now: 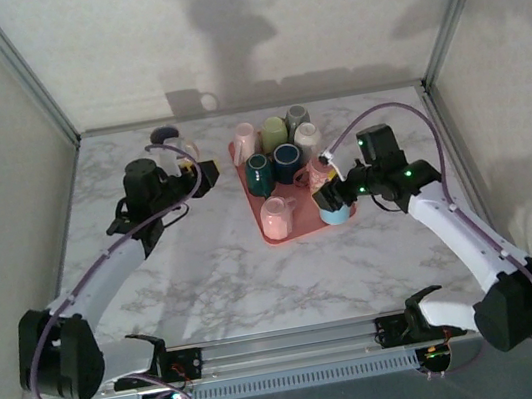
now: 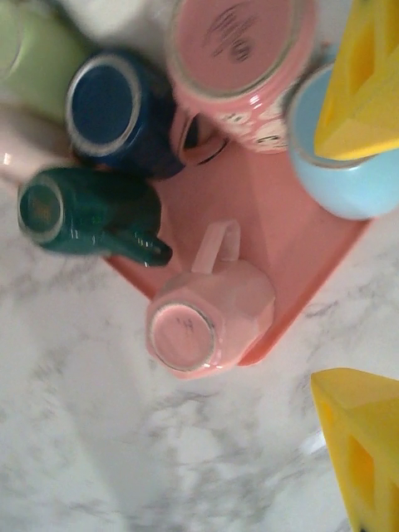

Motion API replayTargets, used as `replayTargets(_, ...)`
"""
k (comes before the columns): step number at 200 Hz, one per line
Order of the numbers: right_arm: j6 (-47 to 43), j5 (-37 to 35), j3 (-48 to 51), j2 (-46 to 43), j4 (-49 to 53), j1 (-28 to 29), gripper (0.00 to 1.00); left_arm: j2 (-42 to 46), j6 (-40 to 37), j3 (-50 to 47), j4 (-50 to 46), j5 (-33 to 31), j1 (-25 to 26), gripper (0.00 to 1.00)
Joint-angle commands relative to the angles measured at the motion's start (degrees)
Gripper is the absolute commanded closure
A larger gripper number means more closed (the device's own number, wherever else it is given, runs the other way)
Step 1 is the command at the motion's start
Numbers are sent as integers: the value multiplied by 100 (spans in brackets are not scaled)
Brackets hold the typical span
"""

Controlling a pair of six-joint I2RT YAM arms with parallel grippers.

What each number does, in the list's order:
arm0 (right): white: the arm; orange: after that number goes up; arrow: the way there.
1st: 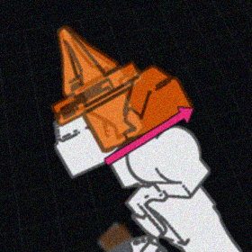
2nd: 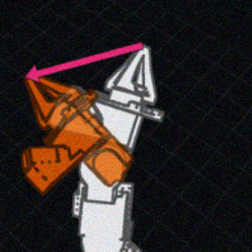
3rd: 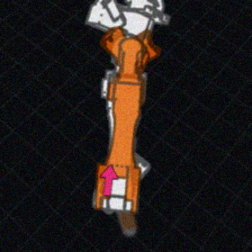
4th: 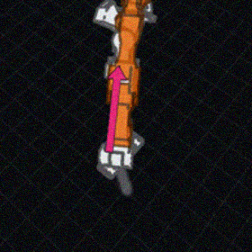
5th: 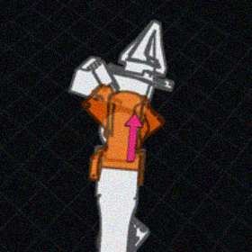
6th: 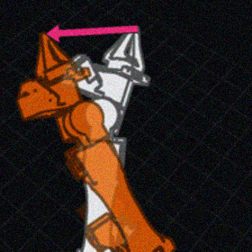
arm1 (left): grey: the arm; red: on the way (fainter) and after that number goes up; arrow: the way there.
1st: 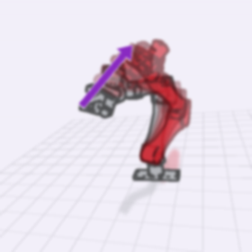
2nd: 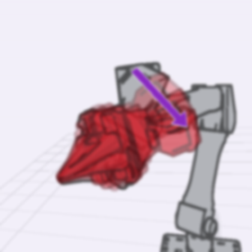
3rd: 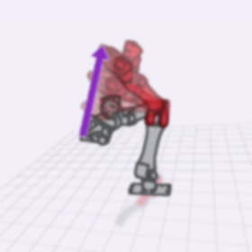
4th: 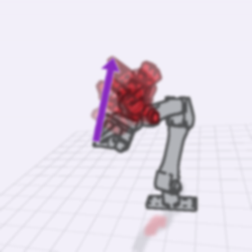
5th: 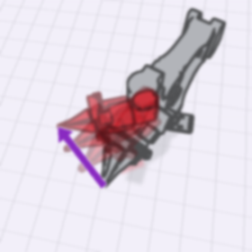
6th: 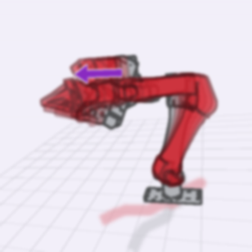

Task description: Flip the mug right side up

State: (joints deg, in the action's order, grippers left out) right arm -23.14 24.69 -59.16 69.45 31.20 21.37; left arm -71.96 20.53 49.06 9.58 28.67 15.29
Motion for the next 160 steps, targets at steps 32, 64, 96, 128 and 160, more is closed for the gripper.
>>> replayTargets(32,-3707,1032,-815,1453,462,57,31,778,1350,-748,-461,347,43,43)
replayTargets(64,-5044,951,-1234,2216,737,86,30,984,1446,-967,-809,367,46,42)
replayTargets(96,-5634,531,-1637,2863,785,254,31,1189,1458,-1246,-800,387,44,42)
replayTargets(128,-5947,286,-2258,3515,1245,386,31,1195,1368,-1317,-904,372,49,42)
replayTargets(160,-6283,-110,-2455,3869,1387,481,30,1153,1350,-1309,-977,379,48,42)
